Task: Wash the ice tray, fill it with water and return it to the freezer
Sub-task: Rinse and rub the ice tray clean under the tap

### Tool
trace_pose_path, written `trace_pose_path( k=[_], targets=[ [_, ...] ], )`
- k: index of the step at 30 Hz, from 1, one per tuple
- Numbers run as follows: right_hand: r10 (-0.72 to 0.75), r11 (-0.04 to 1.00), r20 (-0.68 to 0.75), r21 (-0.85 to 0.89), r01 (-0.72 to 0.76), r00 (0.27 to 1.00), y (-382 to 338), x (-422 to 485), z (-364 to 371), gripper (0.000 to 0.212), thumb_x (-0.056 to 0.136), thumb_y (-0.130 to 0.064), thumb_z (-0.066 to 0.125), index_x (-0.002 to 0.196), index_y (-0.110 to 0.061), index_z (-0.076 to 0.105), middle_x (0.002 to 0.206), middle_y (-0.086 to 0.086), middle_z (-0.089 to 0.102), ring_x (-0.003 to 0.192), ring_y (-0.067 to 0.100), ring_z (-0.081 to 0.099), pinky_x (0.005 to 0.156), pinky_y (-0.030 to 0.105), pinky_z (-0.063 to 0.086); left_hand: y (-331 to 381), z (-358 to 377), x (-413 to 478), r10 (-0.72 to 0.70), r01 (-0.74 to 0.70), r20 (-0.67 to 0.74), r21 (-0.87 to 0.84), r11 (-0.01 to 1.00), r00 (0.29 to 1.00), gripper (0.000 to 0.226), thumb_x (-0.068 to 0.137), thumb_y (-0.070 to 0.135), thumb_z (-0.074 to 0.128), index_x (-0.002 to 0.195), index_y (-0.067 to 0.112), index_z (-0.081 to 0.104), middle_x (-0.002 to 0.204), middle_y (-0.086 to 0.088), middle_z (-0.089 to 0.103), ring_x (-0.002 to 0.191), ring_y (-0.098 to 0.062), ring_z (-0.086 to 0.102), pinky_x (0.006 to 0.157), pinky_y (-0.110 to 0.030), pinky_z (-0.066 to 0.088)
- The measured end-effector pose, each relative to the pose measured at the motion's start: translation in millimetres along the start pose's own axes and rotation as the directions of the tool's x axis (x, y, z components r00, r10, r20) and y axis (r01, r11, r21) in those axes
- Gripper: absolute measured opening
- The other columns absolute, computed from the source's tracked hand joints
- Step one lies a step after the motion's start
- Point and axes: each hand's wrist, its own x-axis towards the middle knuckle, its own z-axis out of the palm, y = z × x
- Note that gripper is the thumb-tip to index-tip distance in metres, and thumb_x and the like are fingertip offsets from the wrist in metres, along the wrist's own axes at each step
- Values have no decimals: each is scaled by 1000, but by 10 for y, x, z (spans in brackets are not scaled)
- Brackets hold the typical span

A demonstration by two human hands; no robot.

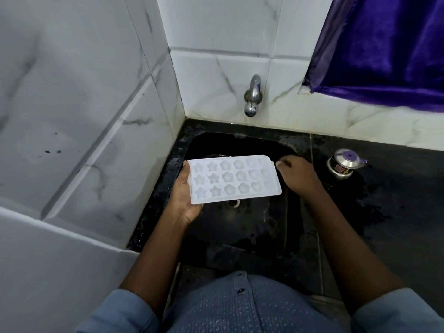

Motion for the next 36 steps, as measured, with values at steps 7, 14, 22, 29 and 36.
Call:
trace_pose_path(
  k=[7, 14, 22, 29, 36],
  targets=[
    [137, 898, 91, 408, -162, 986, 41, 18, 83, 18, 101, -20, 63, 92, -10, 75, 95, 22, 74, 72, 26, 65, 64, 37, 51, 88, 127, 85, 0, 8, -70, 121, 993, 998, 59, 109, 52, 29, 132, 13, 68, 129, -16, 74, 111, -33, 74, 89, -47, 58],
    [95, 841, -136, 541, -7, 986, -11, 127, -25, 9, 99, -16, 67, 95, -23, 70, 99, 3, 75, 89, 19, 69, 80, 34, 55, 263, 229, 242, 125, -58, -162, 366, 929, 979, 36, 110, 20, 43, 129, 4, 69, 118, -15, 78, 109, -35, 75, 80, -43, 65],
    [51, 806, -262, 580, 115, 964, -77, 112, -110, 20, 100, -16, 64, 87, -31, 68, 85, -4, 70, 77, 14, 63, 82, 51, 59, 391, 383, 291, 312, -219, -152, 440, 871, 938, 25, 108, 13, 57, 126, 19, 73, 115, -4, 79, 107, -24, 75, 90, -44, 62],
    [-18, 769, -404, 579, 271, 914, -177, 24, -169, 13, 100, -19, 64, 104, -30, 69, 93, -11, 71, 84, 8, 65, 87, 40, 57, 390, 440, 158, 449, -376, -121, 380, 845, 886, 25, 104, 5, 61, 119, 17, 76, 115, -3, 79, 110, -22, 74, 100, -44, 59],
    [-182, 710, -558, 495, 501, 810, -228, -160, -255, 18, 101, -10, 64, 119, -14, 67, 107, 2, 72, 99, 11, 69, 93, 33, 56, 367, 447, -28, 627, -592, 33, 369, 716, 778, 27, 107, 3, 55, 126, 12, 71, 133, -9, 73, 130, -29, 64, 115, -46, 47]
  ],
)
